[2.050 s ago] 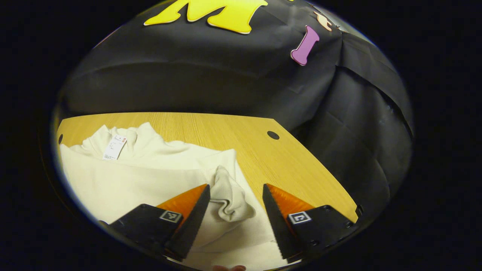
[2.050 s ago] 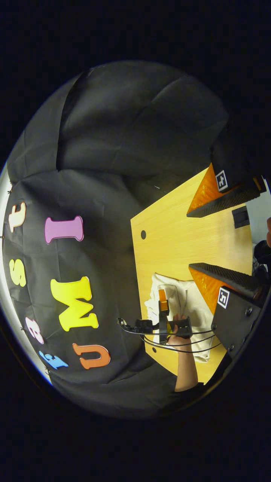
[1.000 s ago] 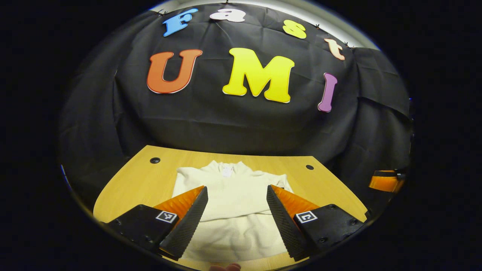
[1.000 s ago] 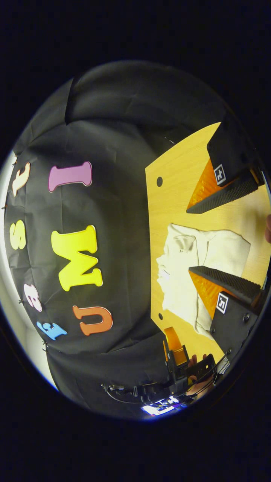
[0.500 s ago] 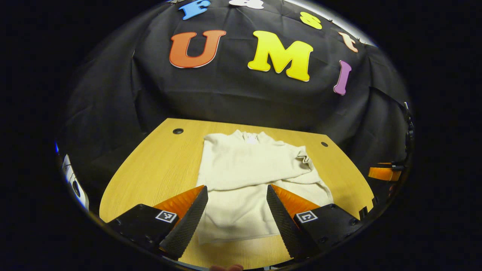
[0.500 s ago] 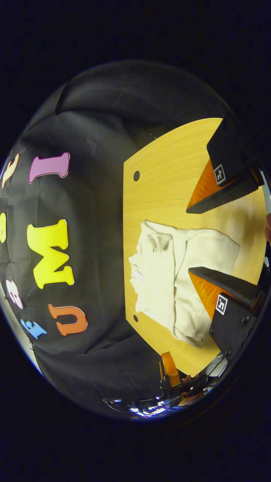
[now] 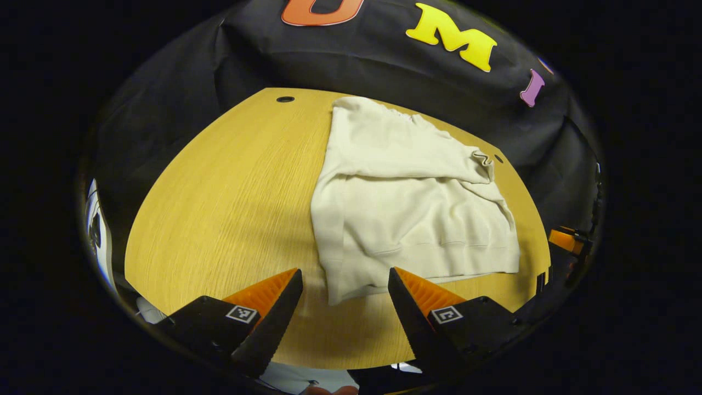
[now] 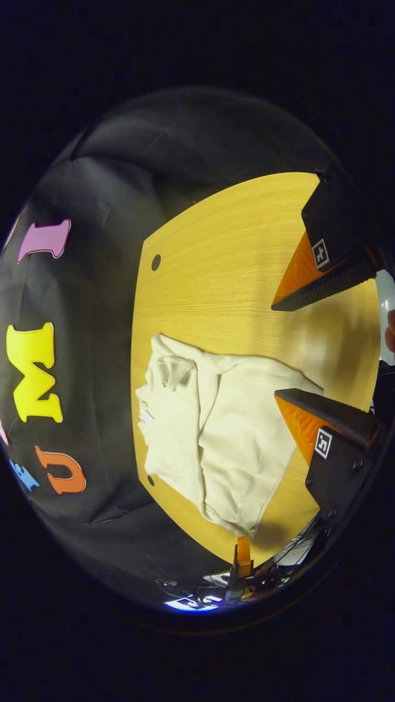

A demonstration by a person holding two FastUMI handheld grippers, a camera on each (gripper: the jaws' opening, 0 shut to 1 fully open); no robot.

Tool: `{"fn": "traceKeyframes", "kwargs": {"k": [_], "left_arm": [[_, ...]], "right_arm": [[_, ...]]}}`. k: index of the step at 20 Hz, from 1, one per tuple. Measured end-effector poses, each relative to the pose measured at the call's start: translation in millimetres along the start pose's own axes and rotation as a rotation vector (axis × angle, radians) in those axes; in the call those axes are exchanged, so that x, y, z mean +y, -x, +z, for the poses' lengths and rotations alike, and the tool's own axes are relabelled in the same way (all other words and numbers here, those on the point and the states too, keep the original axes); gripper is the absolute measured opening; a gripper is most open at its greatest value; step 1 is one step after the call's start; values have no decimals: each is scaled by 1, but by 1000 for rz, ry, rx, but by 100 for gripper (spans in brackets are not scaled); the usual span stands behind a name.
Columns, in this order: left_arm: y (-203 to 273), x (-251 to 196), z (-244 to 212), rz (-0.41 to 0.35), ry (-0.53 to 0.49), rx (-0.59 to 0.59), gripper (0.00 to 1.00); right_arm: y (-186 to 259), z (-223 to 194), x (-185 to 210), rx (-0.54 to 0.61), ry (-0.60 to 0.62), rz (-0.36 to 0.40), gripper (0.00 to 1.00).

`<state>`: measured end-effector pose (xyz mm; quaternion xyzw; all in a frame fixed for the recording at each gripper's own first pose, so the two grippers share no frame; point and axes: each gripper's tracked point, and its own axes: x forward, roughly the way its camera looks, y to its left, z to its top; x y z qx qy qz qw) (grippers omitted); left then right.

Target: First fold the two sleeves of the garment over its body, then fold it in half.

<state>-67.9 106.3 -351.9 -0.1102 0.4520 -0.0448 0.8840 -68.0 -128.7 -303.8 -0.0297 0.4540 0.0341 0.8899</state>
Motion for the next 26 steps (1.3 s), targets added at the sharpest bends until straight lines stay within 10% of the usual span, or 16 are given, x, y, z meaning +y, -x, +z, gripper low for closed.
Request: {"fn": "traceKeyframes", "kwargs": {"k": [14, 20, 22, 26], "left_arm": [[-25, -16, -2, -49, 171, 74, 89], [-22, 2, -3, -2, 220, 79, 19], [-25, 1, -3, -7, 233, 77, 14], [-26, -8, -2, -33, 258, 70, 6]], "right_arm": [[-70, -52, 57, 167, -89, -4, 93], [-74, -49, 63, 156, -63, -2, 93], [-75, -50, 65, 159, -76, 18, 81], [-78, -44, 71, 181, -173, 61, 18]]}}
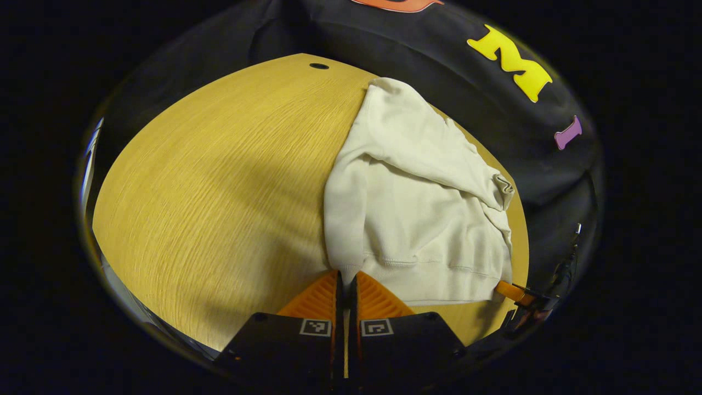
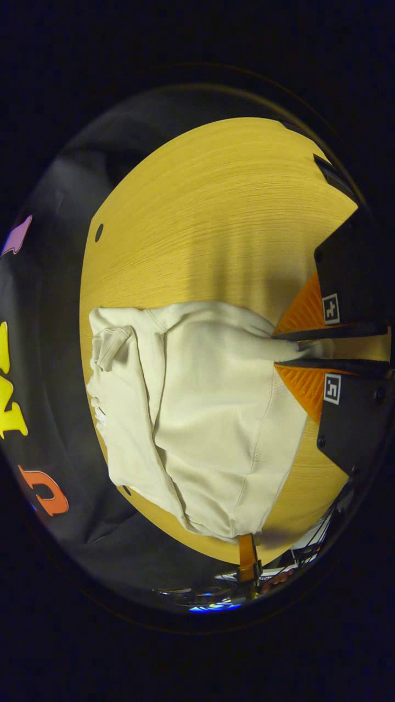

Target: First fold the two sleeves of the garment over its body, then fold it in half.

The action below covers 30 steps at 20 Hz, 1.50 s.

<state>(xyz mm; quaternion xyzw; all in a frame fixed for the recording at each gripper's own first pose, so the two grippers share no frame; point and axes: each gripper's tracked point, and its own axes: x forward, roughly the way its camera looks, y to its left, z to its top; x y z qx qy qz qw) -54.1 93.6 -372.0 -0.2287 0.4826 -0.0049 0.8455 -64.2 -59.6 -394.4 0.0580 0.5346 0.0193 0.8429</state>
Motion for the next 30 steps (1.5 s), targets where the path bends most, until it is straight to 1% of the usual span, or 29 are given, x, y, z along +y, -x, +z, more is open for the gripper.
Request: {"fn": "traceKeyframes", "kwargs": {"k": [1, 2, 6, 11, 16, 17, 18, 21, 24, 26, 27, 30], "left_arm": [[2, 0, 2, -5, -7, -6, 5], [5, -3, 4, -13, -20, -17, 4], [15, -16, 16, -52, -58, -58, 4], [36, -41, 46, -116, -82, -130, 4], [67, -81, 104, -189, -89, -239, 4], [71, -91, 119, -205, -91, -258, 4], [75, -102, 130, -222, -96, -274, 4], [85, -126, 175, -263, -114, -330, 4], [78, -150, 232, -293, -88, -361, 4], [62, -159, 267, -297, -69, -366, 4], [50, -159, 282, -290, -61, -363, 3], [5, -153, 326, -264, -43, -347, 4]], "right_arm": [[1, -3, 1, 10, -21, 7, 8], [3, -1, 2, 12, -43, 24, 6], [19, 15, 8, -19, -99, 80, 6], [47, 53, 17, -88, -222, 160, 6], [80, 124, 31, -191, -256, 232, 6], [88, 141, 32, -209, -255, 249, 8], [98, 156, 36, -222, -245, 267, 6], [107, 215, 47, -275, -224, 299, 6], [101, 279, 60, -297, -248, 330, 6], [86, 312, 63, -291, -276, 335, 6], [76, 327, 66, -286, -302, 345, 6], [24, 363, 56, -266, -373, 333, 6]]}}
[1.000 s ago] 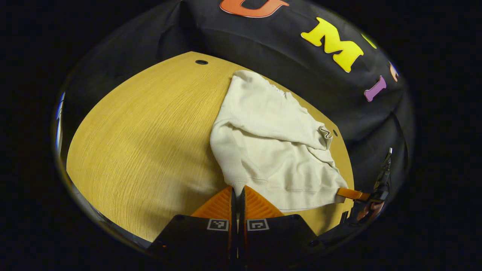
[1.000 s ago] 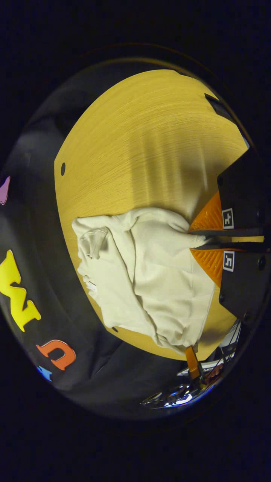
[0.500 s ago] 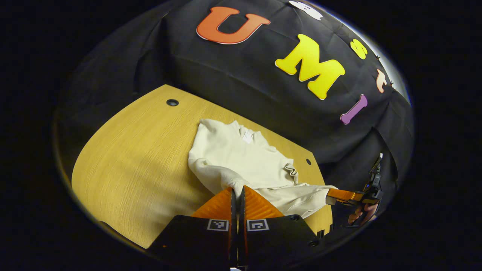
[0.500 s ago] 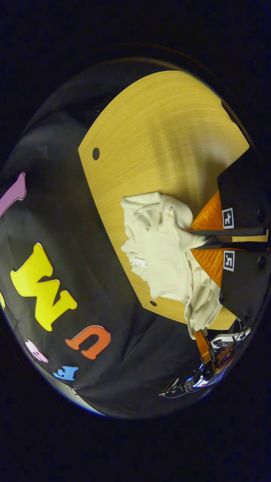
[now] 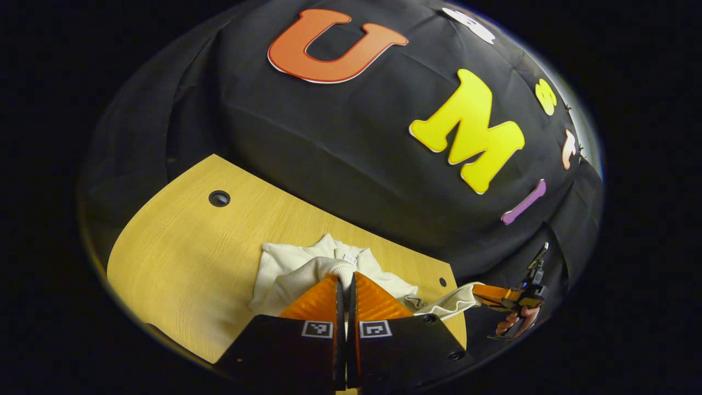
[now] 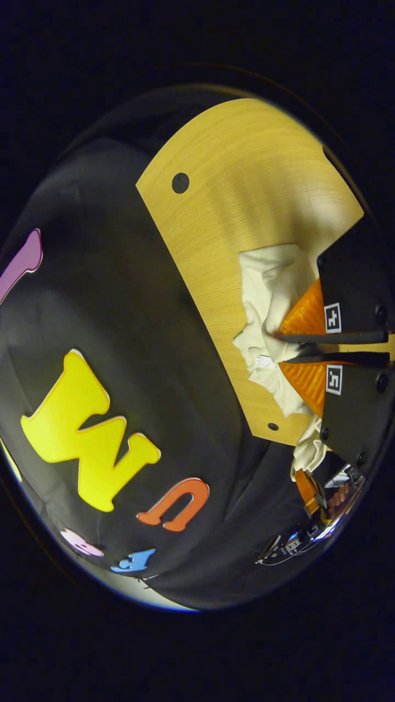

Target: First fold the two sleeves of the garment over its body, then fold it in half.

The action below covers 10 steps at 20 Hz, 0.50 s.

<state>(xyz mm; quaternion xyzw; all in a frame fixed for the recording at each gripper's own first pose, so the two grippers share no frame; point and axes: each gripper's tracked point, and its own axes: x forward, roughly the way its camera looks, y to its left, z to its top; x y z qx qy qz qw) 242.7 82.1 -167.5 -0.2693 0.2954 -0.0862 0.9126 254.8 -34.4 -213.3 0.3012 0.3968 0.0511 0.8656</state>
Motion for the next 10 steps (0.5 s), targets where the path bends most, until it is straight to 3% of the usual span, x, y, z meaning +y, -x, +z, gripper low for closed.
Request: {"fn": "traceKeyframes", "kwargs": {"k": [6, 10], "left_arm": [[-102, 53, -15, 58, 13, 58, 4], [-143, 65, -25, 61, -7, 56, 3]], "right_arm": [[-106, -2, -54, 57, -85, -15, 6], [-147, -6, -81, 60, -101, -13, 6]]}}
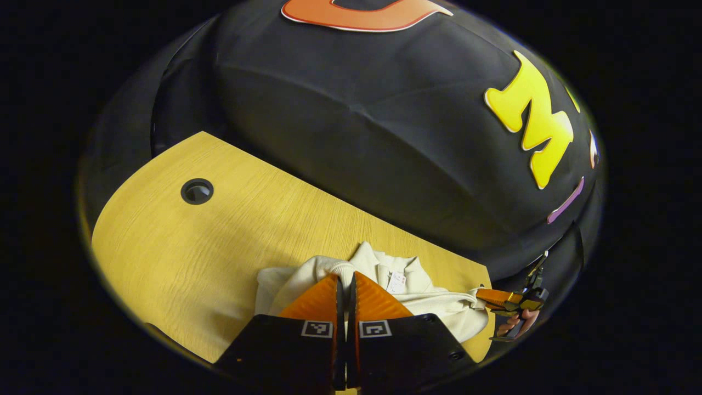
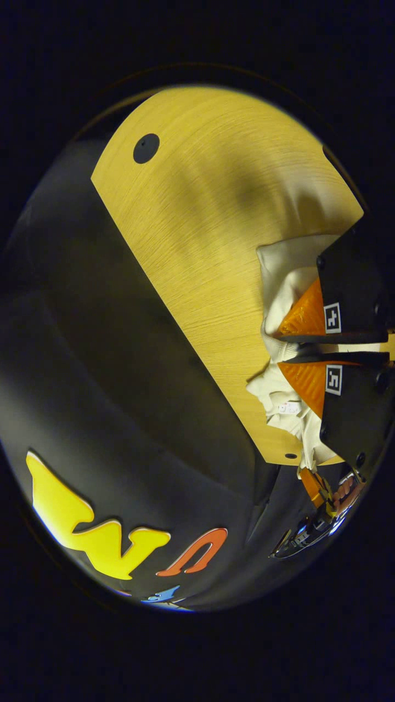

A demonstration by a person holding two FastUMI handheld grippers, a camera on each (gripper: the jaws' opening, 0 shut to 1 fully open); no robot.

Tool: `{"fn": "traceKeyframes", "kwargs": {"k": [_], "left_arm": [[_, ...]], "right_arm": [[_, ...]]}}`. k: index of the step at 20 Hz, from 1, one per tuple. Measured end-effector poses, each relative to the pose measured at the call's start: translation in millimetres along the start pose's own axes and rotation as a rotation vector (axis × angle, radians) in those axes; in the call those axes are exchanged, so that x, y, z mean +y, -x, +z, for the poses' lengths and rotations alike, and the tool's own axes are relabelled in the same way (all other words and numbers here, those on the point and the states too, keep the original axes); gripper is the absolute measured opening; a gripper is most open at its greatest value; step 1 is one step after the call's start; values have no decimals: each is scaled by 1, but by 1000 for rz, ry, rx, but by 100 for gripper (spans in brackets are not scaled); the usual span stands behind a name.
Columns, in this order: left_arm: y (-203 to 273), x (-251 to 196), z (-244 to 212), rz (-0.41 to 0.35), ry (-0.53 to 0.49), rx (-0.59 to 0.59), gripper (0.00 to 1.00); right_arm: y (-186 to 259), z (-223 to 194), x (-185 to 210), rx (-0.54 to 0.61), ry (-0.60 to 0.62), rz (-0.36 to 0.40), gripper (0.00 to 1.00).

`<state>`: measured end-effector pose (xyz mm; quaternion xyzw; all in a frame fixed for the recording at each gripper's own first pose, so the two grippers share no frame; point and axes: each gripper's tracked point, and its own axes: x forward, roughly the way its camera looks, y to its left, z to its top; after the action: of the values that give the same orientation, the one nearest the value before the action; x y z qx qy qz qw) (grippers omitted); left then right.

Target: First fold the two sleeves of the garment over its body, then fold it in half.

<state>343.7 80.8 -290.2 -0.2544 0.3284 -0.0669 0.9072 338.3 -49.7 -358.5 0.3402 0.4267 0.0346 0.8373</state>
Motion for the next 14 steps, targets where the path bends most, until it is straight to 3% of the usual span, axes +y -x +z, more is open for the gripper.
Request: {"fn": "traceKeyframes", "kwargs": {"k": [6, 8, 9, 10, 11, 12, 13, 14], "left_arm": [[-29, 19, -13, 40, 14, 11, 4], [-30, 19, -15, 52, 1, 24, 4], [-28, 15, -13, 45, -2, 18, 14], [-28, 13, -9, 46, -5, 8, 10], [-25, 13, -6, 50, -15, -2, 13], [-22, 14, -2, 67, -33, -14, 11], [-17, 16, 5, 83, -55, -35, 22], [-12, 16, 14, 94, -78, -63, 43]], "right_arm": [[-21, 0, -23, -2, -109, -4, 6], [-20, 4, -18, -27, -130, -13, 17], [-23, 5, -15, -35, -132, -11, 19], [-20, 6, -15, -36, -122, -19, 14], [-19, 10, -11, -43, -121, -6, 23], [-17, 13, -3, -50, -140, 15, 15], [-13, 17, 5, -59, -155, 27, 35], [-10, 20, 6, -70, -158, 14, 43]]}}
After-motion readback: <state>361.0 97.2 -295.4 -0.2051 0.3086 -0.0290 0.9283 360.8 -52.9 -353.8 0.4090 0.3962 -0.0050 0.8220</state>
